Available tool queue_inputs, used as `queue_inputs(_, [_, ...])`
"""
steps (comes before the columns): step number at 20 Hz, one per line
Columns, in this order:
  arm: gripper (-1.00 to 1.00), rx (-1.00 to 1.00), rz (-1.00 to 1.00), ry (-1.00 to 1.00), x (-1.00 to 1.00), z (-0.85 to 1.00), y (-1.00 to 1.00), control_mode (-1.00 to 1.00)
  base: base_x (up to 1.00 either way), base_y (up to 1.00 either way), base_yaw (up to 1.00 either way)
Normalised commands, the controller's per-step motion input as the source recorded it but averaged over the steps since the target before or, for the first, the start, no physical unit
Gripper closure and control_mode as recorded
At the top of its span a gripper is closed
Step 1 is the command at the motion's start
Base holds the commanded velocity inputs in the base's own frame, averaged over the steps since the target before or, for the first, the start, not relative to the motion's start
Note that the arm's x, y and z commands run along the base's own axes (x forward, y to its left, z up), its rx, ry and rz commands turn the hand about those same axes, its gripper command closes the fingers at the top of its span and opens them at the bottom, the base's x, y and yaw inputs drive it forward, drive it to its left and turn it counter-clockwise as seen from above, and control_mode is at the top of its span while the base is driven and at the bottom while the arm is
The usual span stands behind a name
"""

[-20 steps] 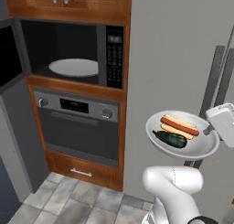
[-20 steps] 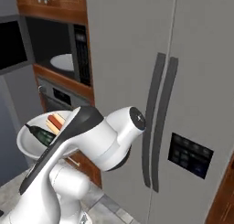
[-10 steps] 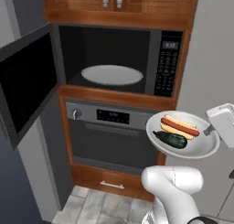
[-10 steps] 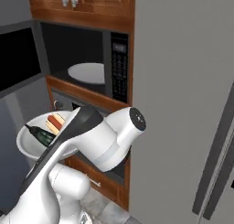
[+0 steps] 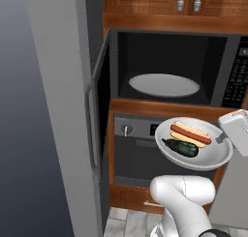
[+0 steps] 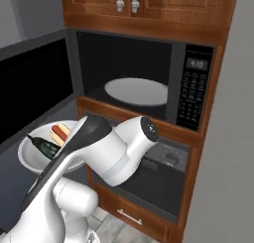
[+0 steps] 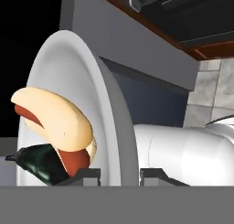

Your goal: Place the bowl containing the hot dog and eggplant in the microwave. Close the microwave door and press the start button to microwave the meal.

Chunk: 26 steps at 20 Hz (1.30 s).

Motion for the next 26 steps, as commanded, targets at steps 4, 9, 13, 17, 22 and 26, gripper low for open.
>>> queue_inputs(4, [1.00,0.00,0.00,0.00,0.00,0.00,0.00,1.00,0.27,0.45,-0.14])
queue_inputs(9, [1.00,0.00,0.00,0.00,0.00,0.00,0.00,1.00,0.26,-0.20,-0.08])
queue_inputs(13, [1.00,0.00,0.00,0.00,0.00,0.00,0.00,1.00,0.30,-0.52,-0.06])
queue_inputs(17, [1.00,0.00,0.00,0.00,0.00,0.00,0.00,1.00,0.19,-0.57,0.00])
queue_inputs(22, [1.00,0.00,0.00,0.00,0.00,0.00,0.00,1.00,-0.03,0.07,0.09])
queue_inputs(26, [1.00,0.00,0.00,0.00,0.00,0.00,0.00,1.00,-0.17,0.16,0.06])
